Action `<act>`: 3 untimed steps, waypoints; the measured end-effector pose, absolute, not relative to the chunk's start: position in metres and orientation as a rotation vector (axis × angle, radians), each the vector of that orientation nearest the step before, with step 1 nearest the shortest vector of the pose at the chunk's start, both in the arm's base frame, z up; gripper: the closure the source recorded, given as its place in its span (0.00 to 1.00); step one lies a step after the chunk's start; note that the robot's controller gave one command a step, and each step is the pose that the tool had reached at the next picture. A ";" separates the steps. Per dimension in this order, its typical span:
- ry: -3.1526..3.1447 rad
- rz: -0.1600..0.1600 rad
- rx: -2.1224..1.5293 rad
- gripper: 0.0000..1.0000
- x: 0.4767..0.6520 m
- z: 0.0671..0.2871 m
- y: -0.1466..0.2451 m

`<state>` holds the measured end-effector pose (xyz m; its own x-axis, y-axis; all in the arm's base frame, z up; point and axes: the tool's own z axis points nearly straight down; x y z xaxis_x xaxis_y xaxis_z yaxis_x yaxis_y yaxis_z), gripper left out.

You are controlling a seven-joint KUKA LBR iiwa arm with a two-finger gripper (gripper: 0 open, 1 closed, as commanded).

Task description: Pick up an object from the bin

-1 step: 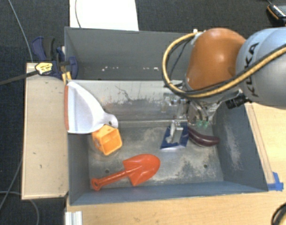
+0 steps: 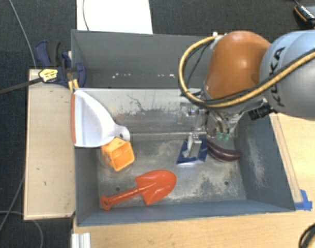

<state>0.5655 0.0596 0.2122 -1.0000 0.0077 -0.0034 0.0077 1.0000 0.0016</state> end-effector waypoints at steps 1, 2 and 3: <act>3.131 0.006 0.022 0.00 0.558 0.202 0.051; 3.113 0.004 -0.344 0.00 0.588 0.117 0.048; 3.135 0.004 0.111 0.00 0.549 0.162 0.018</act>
Offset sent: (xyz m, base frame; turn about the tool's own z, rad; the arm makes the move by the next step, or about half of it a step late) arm 0.0218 -0.0110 -0.0927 -0.2284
